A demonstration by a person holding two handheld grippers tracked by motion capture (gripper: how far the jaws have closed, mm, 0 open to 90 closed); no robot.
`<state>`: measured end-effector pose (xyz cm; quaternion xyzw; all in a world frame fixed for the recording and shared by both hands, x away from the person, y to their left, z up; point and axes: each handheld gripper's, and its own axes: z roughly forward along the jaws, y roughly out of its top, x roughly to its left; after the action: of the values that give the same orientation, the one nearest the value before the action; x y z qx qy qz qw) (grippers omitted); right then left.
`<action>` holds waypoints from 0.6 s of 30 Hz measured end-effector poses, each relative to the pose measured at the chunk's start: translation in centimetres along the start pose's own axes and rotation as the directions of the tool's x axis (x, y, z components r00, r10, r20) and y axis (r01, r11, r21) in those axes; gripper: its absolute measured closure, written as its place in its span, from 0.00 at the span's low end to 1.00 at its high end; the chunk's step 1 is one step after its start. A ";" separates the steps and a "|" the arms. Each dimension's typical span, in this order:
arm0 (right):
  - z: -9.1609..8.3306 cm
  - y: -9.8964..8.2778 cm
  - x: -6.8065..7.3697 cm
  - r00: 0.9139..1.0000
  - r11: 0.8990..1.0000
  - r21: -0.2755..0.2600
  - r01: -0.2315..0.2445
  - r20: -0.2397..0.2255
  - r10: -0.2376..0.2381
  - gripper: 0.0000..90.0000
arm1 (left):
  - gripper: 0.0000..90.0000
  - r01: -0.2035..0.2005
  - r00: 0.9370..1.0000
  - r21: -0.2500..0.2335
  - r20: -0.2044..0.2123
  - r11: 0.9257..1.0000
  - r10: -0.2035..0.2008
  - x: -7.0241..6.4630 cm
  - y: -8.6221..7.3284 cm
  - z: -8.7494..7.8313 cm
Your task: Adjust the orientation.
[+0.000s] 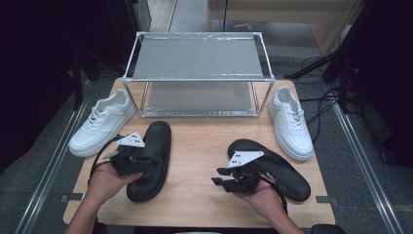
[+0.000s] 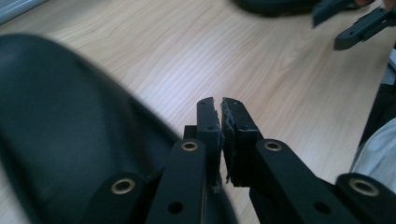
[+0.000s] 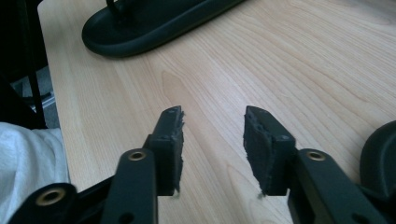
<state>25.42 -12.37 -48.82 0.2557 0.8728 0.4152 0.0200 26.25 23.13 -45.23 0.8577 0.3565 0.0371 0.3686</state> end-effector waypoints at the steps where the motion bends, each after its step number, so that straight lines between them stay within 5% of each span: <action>1: 0.0 0.0 0.0 1.000 1.000 0.001 0.005 -0.004 -0.005 0.75 | 0.98 0.006 1.000 0.000 -0.012 1.000 -0.006 0.4 -0.4 -0.4; 9: -0.1 0.5 0.2 1.000 0.999 -0.043 0.029 -0.001 -0.029 0.86 | 0.98 0.098 0.992 -0.037 -0.079 0.994 -0.101 3.3 -3.8 -2.9; 18: 0.3 1.0 0.2 1.000 0.999 -0.037 0.003 -0.030 -0.004 1.00 | 0.99 0.153 0.978 -0.025 -0.142 0.988 -0.155 4.4 -6.0 -3.5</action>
<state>25.72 -11.56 -48.24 0.2476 0.8656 0.4350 0.0121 24.87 30.90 -47.52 0.8201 0.4471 0.0724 0.3499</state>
